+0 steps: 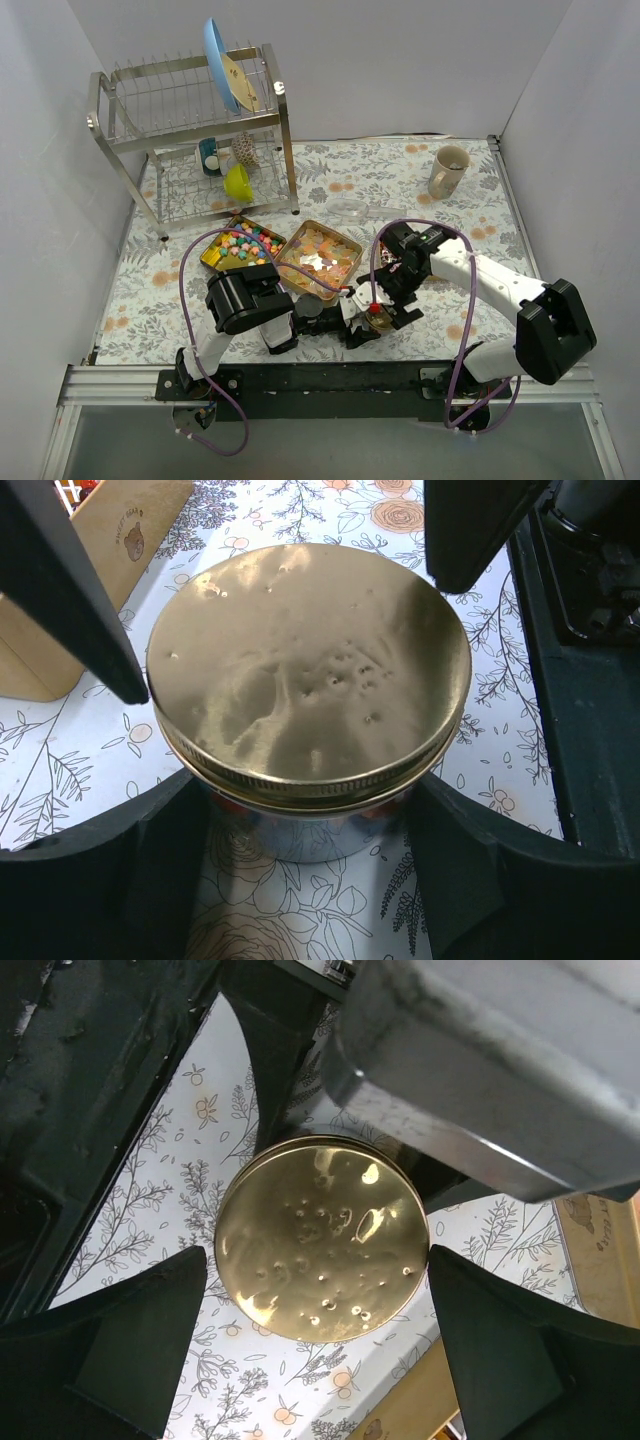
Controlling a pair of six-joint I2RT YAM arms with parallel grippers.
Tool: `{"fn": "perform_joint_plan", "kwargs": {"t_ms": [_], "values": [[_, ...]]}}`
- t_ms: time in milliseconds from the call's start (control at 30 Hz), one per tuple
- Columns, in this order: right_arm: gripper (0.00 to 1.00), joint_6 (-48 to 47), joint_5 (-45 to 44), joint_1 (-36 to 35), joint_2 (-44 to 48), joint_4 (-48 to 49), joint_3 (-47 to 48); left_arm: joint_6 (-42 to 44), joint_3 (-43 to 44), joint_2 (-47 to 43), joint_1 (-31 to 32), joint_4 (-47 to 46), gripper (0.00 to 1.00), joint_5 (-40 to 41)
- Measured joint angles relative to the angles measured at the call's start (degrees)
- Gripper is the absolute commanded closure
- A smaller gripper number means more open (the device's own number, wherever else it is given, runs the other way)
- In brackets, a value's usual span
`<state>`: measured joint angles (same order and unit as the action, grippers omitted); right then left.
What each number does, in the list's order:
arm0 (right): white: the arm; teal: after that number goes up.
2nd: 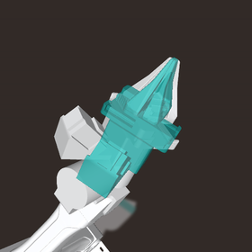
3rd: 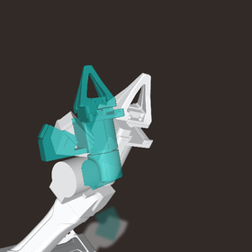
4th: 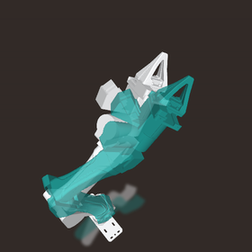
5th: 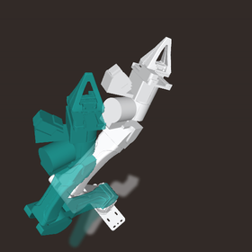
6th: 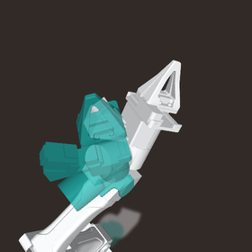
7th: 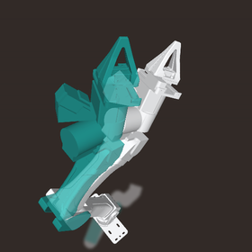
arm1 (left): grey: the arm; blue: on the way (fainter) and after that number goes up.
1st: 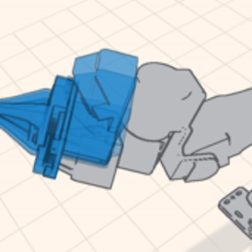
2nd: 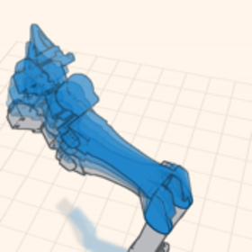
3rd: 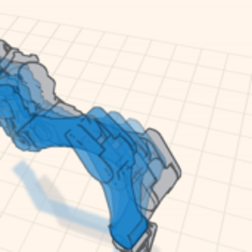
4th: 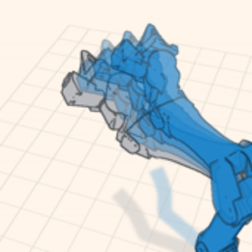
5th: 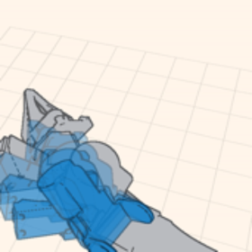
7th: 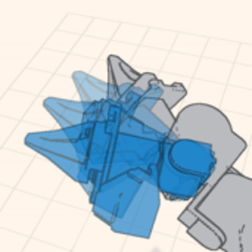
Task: Pack the candies
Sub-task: Screw the bottle lid onto the packing bottle.
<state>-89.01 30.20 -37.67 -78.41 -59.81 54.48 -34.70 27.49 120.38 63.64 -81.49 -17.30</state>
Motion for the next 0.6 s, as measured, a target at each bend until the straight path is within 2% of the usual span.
{"fn": "perform_joint_plan", "kwargs": {"t_ms": [167,433,600], "values": [[0.05,0.8,0.2,0.0,-1.8,1.2,0.0,0.0,0.0,0.0,0.0,0.0,1.00,0.0],[0.26,4.2,0.2,0.0,-2.1,2.2,-0.3,0.0,0.0,0.0,-0.1,0.0,1.00,-0.1],[0.29,12.2,0.2,0.0,-0.5,5.3,-1.8,0.0,0.0,0.0,-0.1,0.0,1.00,-0.2]]}}
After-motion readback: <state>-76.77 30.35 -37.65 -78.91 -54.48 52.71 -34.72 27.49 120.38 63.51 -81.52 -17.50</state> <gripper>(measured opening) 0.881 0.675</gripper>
